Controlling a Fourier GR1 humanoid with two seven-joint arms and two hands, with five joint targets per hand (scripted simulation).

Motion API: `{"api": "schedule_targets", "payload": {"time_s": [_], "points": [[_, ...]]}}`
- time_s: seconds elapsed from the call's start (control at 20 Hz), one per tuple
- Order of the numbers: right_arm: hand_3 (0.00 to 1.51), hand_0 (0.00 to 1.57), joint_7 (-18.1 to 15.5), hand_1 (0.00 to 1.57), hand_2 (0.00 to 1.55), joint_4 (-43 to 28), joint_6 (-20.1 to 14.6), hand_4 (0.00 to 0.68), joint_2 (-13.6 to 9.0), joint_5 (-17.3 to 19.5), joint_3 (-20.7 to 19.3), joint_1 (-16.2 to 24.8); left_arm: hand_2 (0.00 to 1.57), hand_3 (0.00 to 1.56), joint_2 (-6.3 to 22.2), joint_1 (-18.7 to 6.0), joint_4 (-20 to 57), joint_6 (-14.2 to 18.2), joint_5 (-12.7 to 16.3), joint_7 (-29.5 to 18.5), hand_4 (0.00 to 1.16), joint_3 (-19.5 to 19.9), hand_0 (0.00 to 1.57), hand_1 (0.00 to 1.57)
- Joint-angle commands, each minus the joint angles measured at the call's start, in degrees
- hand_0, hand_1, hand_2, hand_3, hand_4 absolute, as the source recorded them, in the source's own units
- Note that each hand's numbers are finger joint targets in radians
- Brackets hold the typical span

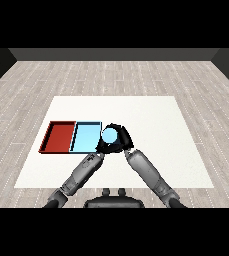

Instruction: Pick the blue can and put it in the blue box

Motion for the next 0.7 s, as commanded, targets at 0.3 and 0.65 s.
{"api": "schedule_targets", "payload": {"time_s": [0.3, 0.65], "points": [[1.38, 1.5, -2.3, 1.5, 1.45, 0.5, 1.4, 0.56, 0.1, -2.9, -3.1, 0.2, 1.57, 1.49, 0.0, -1.0, 2.6, 4.0, 1.0, -3.1, 1.15, 1.0, 1.57, 1.57], [0.0, 0.0, -0.8, 0.0, 0.0, -0.7, 3.5, 0.0, 0.1, -3.2, -3.4, 1.6, 1.57, 1.49, 0.0, 1.2, 0.5, 5.1, -1.1, -4.0, 1.13, 1.1, 1.57, 1.57]]}}
